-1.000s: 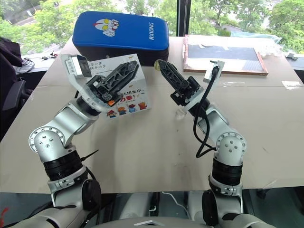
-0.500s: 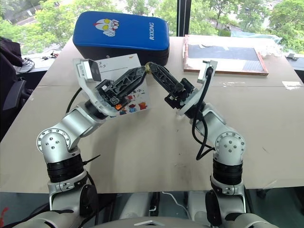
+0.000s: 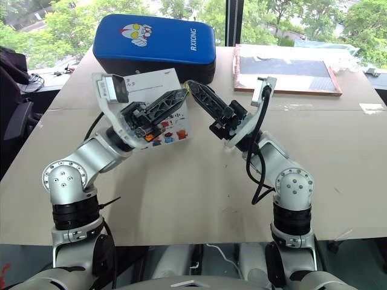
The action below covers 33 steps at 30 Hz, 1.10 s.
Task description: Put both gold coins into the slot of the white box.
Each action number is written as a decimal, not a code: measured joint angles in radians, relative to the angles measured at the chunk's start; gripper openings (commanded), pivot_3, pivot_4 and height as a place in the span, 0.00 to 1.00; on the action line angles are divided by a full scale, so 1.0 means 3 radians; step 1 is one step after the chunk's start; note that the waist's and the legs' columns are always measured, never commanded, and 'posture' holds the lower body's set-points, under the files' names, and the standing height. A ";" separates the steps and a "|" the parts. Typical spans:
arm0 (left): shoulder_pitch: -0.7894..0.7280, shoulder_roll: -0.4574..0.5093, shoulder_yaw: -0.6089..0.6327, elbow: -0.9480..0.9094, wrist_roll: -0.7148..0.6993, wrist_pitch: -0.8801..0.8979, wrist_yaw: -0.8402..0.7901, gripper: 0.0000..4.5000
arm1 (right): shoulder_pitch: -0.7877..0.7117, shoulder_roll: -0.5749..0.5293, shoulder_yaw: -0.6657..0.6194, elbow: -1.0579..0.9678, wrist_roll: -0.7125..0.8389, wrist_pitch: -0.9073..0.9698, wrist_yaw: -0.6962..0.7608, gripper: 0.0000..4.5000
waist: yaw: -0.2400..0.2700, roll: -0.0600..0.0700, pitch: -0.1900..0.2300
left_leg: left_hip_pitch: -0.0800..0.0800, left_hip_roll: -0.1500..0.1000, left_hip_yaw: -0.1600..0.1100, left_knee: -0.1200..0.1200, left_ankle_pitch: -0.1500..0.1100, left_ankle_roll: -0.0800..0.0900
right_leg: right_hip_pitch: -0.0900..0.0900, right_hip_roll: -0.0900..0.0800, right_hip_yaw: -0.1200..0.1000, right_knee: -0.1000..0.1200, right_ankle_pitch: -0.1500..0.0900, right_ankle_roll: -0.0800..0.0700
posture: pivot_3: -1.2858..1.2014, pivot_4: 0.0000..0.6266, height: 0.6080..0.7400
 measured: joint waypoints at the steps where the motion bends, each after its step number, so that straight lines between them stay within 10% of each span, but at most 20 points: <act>1: -0.0011 0.0000 -0.0001 0.0012 0.0002 -0.0012 0.0000 0.00 | 0.0000 -0.0015 0.0023 0.0000 -0.0004 0.0000 0.0006 0.29 | 0.0000 0.0000 0.0000 | 0.0000 0.0000 0.0000 0.0000 0.0000 0.0000 | 0.0000 0.0000 0.0000 0.0000 0.0000 0.0000 | 0.52 0.24 1.00; 6: -0.0129 0.0108 -0.0005 0.0139 0.0087 -0.0046 -0.0062 0.00 | 0.0004 -0.0039 0.0103 -0.0011 -0.0162 -0.0073 -0.0003 0.81 | 0.0000 0.0000 0.0000 | 0.0000 0.0000 0.0000 0.0000 0.0000 0.0001 | 0.0000 0.0001 0.0000 -0.0001 0.0000 0.0000 | 0.52 0.24 1.00; 19: -0.1108 0.1877 -0.0521 0.1299 0.1880 -0.0506 -0.2075 0.00 | 0.0024 -0.0962 0.0213 -0.0013 -0.1164 -0.0376 0.0643 0.81 | -0.0003 0.0006 0.0004 | 0.0001 -0.0002 0.0007 -0.0013 -0.0001 0.0001 | -0.0004 0.0008 0.0004 -0.0009 -0.0002 0.0000 | 0.52 0.24 1.00; 33: -0.2080 0.1846 -0.1272 0.3660 0.3847 -0.2178 -0.3854 0.00 | -0.0062 -0.1431 0.0689 -0.0164 -0.2270 -0.0600 0.1149 0.81 | 0.0001 0.0002 0.0006 | -0.0028 0.0002 0.0012 -0.0015 -0.0001 0.0003 | -0.0030 0.0007 0.0005 -0.0012 -0.0002 0.0002 | 0.52 0.24 1.00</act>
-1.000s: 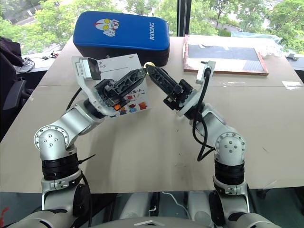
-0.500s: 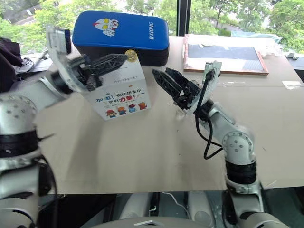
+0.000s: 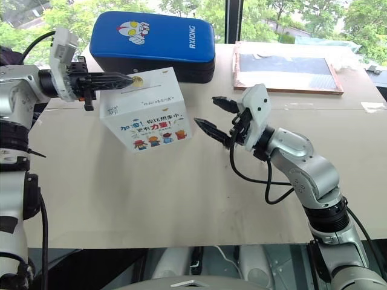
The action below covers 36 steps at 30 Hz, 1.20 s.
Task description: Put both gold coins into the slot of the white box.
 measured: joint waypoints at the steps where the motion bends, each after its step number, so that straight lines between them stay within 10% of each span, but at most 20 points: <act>1: -0.0034 -0.0012 -0.0038 0.0136 0.0127 -0.0143 -0.0053 0.00 | 0.0000 0.0023 -0.0003 -0.0049 0.0001 0.0015 -0.0002 0.81 | 0.0000 0.0000 0.0000 | -0.0002 0.0000 0.0000 0.0001 0.0000 0.0000 | -0.0002 -0.0001 0.0000 0.0001 0.0000 0.0000 | 0.52 0.24 1.00; 36: -0.0561 -0.0274 0.0095 0.1177 0.1061 -0.1259 -0.0201 0.00 | -0.0124 0.0300 -0.0175 -0.0194 0.0022 0.0218 -0.0141 0.81 | -0.0003 -0.0002 -0.0004 | 0.0023 0.0004 -0.0001 0.0020 0.0000 0.0001 | 0.0015 0.0000 -0.0001 0.0030 0.0001 0.0000 | 0.52 0.24 1.00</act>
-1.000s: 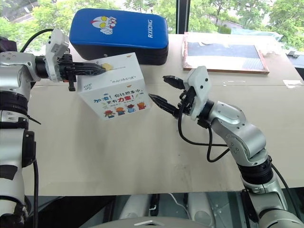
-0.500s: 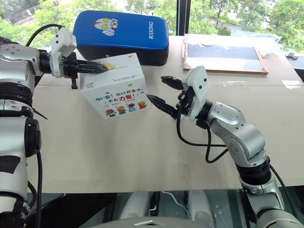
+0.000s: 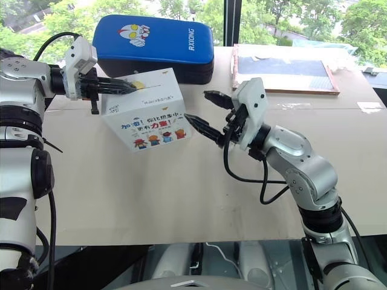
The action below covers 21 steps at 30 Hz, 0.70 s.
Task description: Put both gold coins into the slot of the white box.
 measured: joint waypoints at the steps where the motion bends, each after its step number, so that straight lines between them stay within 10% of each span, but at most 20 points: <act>1: 0.0000 -0.0001 0.0002 0.0000 0.0010 -0.0009 0.0001 0.00 | -0.0017 0.0039 -0.0016 0.0001 0.0015 0.0001 -0.0028 0.81 | 0.0000 0.0000 0.0000 | 0.0001 0.0000 0.0000 0.0000 0.0000 0.0000 | 0.0000 0.0000 0.0000 0.0002 0.0000 0.0000 | 0.52 0.24 1.00; 7: 0.0000 -0.0026 0.0036 0.0007 0.0040 -0.0024 0.0011 0.00 | -0.0052 0.0102 -0.0049 0.0000 0.0052 0.0038 -0.0079 0.81 | 0.0000 0.0001 -0.0001 | 0.0002 0.0000 0.0000 0.0002 0.0000 0.0000 | 0.0000 0.0000 0.0001 0.0007 0.0000 0.0000 | 0.52 0.24 1.00; 15: -0.0003 -0.0036 0.0142 0.0071 0.0070 -0.0050 0.0330 0.68 | -0.0050 0.0091 -0.0045 0.0000 0.0015 0.0066 -0.0044 0.83 | 0.0001 0.0000 -0.0001 | 0.0002 -0.0001 0.0000 0.0003 0.0000 0.0000 | 0.0000 -0.0002 0.0001 0.0008 0.0000 0.0000 | 0.52 0.24 1.00; 21: -0.0011 -0.0079 0.0302 0.0131 0.0018 0.0151 0.0294 0.68 | 0.0017 0.0063 -0.0044 -0.0006 0.0014 0.0074 0.0004 0.83 | 0.0003 0.0000 -0.0001 | -0.0002 -0.0002 0.0000 0.0003 0.0000 0.0000 | -0.0001 -0.0002 0.0000 0.0007 0.0000 0.0000 | 0.52 0.24 1.00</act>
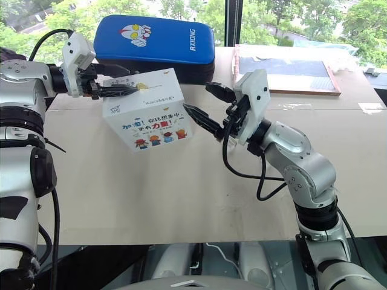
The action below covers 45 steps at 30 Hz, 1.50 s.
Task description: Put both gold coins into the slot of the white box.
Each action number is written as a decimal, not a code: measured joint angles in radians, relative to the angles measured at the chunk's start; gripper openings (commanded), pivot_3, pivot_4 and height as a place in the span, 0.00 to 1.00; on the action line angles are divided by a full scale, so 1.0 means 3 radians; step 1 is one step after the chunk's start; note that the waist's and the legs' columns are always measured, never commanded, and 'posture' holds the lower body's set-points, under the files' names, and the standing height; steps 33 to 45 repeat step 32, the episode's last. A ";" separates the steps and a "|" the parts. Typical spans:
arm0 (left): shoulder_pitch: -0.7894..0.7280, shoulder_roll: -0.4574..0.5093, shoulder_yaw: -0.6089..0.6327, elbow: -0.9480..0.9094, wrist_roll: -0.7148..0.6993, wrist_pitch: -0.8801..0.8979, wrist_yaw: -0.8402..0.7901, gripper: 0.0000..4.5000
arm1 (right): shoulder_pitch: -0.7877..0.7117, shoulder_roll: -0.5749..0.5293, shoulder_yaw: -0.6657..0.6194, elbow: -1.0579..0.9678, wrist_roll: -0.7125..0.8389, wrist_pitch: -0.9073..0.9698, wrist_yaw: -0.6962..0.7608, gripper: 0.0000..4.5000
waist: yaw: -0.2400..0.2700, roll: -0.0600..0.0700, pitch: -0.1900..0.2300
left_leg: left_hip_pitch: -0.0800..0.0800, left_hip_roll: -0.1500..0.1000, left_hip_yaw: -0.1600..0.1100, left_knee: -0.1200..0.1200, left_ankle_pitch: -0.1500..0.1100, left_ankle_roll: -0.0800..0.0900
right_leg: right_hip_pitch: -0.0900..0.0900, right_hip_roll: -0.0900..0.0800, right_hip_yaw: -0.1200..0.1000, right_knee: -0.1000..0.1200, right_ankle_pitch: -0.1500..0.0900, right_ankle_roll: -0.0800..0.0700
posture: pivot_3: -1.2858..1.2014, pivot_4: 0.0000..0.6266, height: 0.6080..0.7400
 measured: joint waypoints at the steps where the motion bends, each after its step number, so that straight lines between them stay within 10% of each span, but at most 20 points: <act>1: -0.0001 -0.0009 0.0024 0.0000 -0.0024 0.0051 -0.0038 0.68 | 0.0020 -0.0011 0.0000 0.0000 0.0000 0.0003 0.0002 0.83 | 0.0000 0.0000 0.0000 | -0.0001 0.0000 0.0000 0.0000 0.0000 0.0000 | 0.0000 0.0000 0.0000 -0.0001 0.0000 0.0000 | 0.52 0.24 1.00; 12: 0.0145 0.0015 0.0244 -0.0695 -0.0488 0.0797 -0.0502 0.68 | 0.0172 -0.0188 -0.0091 0.0001 0.0042 0.0021 0.0083 0.83 | -0.0017 -0.0003 0.0002 | -0.0010 0.0002 0.0001 -0.0009 0.0000 0.0000 | -0.0010 0.0000 0.0001 -0.0012 0.0000 0.0000 | 0.52 0.24 1.00; 25: 0.3327 -0.0185 0.0621 -0.5456 -0.1928 0.2829 0.0845 0.68 | 0.1910 -0.0799 -0.0839 -0.0254 0.0283 -0.0413 0.0922 0.83 | 0.0010 0.0002 0.0001 | 0.0013 0.0003 -0.0008 -0.0018 -0.0002 0.0000 | 0.0025 -0.0033 0.0000 -0.0033 -0.0001 0.0000 | 0.52 0.24 1.00; 45: 0.4084 -0.0556 0.0332 -0.5593 -0.1463 0.2399 0.1601 0.68 | 0.2634 -0.0943 -0.0738 0.0133 -0.0316 -0.1132 0.1377 0.83 | 0.0018 0.0006 0.0000 | 0.0069 0.0006 -0.0002 -0.0015 0.0000 -0.0002 | 0.0075 -0.0025 0.0009 -0.0035 -0.0016 -0.0005 | 0.52 0.24 1.00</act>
